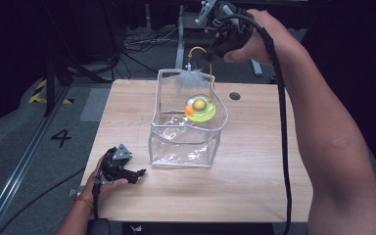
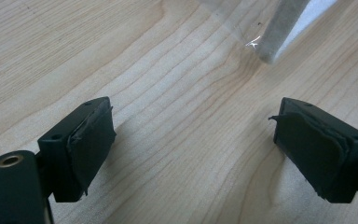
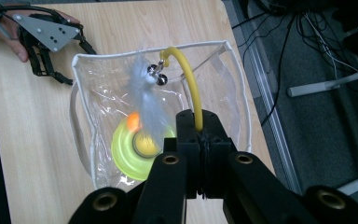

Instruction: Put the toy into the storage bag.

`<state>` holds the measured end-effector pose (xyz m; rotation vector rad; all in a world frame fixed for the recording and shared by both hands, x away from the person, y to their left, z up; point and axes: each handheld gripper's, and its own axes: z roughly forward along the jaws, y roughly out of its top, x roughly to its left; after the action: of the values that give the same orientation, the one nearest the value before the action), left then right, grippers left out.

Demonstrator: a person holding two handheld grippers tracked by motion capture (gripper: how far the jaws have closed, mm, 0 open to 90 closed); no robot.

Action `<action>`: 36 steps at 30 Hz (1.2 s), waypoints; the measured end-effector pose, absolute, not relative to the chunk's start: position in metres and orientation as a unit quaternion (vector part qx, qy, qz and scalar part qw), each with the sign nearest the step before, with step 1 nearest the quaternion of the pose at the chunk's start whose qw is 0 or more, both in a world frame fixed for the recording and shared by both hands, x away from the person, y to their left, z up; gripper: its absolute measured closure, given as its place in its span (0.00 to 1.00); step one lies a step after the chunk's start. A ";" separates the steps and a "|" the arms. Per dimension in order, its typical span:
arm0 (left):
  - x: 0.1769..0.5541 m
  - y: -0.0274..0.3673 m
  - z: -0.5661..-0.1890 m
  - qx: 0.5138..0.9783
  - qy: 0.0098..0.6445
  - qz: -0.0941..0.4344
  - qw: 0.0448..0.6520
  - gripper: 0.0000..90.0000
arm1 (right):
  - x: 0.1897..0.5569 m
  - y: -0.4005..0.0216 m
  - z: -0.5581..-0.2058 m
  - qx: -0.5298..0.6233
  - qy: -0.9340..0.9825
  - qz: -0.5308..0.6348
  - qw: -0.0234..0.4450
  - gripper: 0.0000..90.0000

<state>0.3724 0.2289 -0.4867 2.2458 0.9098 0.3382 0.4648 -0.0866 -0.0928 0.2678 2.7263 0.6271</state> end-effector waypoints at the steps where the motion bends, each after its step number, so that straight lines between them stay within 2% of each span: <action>1: 0.372 0.229 -0.487 0.863 0.350 0.130 0.341 0.14 | 0.466 -0.085 -0.095 0.092 0.957 0.217 0.166 0.99; 13: 0.373 0.229 -0.487 0.863 0.350 0.129 0.340 0.14 | 0.476 -0.074 -0.136 0.081 0.966 0.201 0.142 0.99; 24: 0.373 0.229 -0.487 0.863 0.350 0.129 0.342 0.14 | 0.478 -0.070 -0.196 0.065 0.975 0.188 0.095 0.98; 36: 0.373 0.229 -0.487 0.863 0.350 0.132 0.340 0.14 | 0.476 -0.073 -0.225 0.054 0.984 0.159 0.064 0.98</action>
<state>0.3727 0.2287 -0.4866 2.2464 0.9097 0.3438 0.4758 -0.0726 -0.2254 0.1623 2.9716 0.4790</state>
